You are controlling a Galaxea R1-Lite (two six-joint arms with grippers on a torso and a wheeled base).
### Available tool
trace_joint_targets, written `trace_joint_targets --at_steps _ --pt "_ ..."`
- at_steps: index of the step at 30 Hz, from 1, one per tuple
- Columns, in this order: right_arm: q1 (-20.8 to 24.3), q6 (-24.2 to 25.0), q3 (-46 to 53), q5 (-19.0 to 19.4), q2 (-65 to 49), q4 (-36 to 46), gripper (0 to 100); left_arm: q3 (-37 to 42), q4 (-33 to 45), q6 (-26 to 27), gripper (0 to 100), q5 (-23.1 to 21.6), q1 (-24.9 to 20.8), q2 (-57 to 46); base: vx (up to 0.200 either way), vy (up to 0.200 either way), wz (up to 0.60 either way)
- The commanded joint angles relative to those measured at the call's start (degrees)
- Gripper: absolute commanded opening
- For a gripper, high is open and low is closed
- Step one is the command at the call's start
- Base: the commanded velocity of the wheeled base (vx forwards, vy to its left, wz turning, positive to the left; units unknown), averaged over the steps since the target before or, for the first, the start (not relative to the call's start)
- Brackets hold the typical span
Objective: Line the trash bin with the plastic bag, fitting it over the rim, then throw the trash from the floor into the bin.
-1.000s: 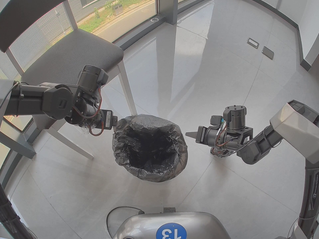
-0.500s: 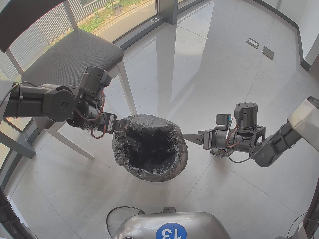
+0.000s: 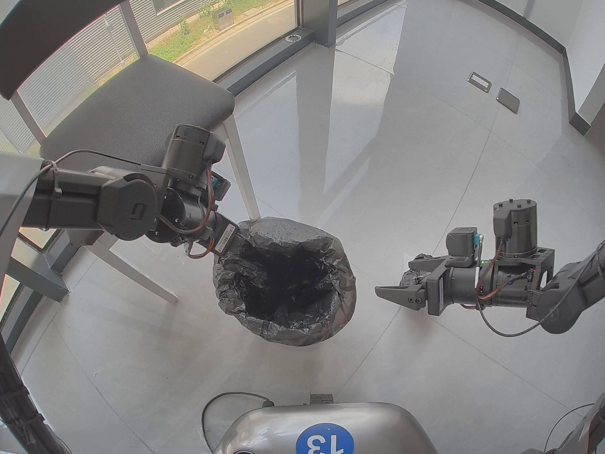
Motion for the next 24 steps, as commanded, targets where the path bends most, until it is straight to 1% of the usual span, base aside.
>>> trace_joint_targets --at_steps 1,4,7,12,14,17,24 --pt "0.1 -0.1 3.9 0.0 -5.6 0.2 100 -0.2 -2.3 3.0 100 -1.9 0.5 3.0 0.0 0.0 0.0" --pt "0.1 0.2 4.8 0.1 -7.1 0.3 100 0.6 -2.2 7.0 100 -3.6 0.2 3.1 0.0 0.0 0.0" --pt "0.1 0.9 4.4 0.1 -7.7 0.2 100 0.5 -3.1 14.2 100 -4.5 0.5 4.1 0.0 0.0 0.0" --pt "0.9 5.8 4.4 0.1 -9.2 0.1 100 0.3 -8.4 22.1 100 -5.0 -0.6 5.8 0.0 0.0 0.0" --pt "1.3 6.9 4.3 0.1 -9.4 0.1 100 -0.1 -9.9 24.8 100 -5.1 -0.8 6.9 0.0 0.0 0.0" --pt "1.4 6.9 4.3 0.1 -9.5 0.0 100 -0.9 -10.6 26.6 100 -5.1 -1.2 8.7 0.0 0.0 0.0" --pt "0.8 7.1 4.8 0.0 -9.6 -0.1 100 -3.4 -9.8 26.6 100 -5.2 -2.9 11.0 0.0 0.0 0.0"
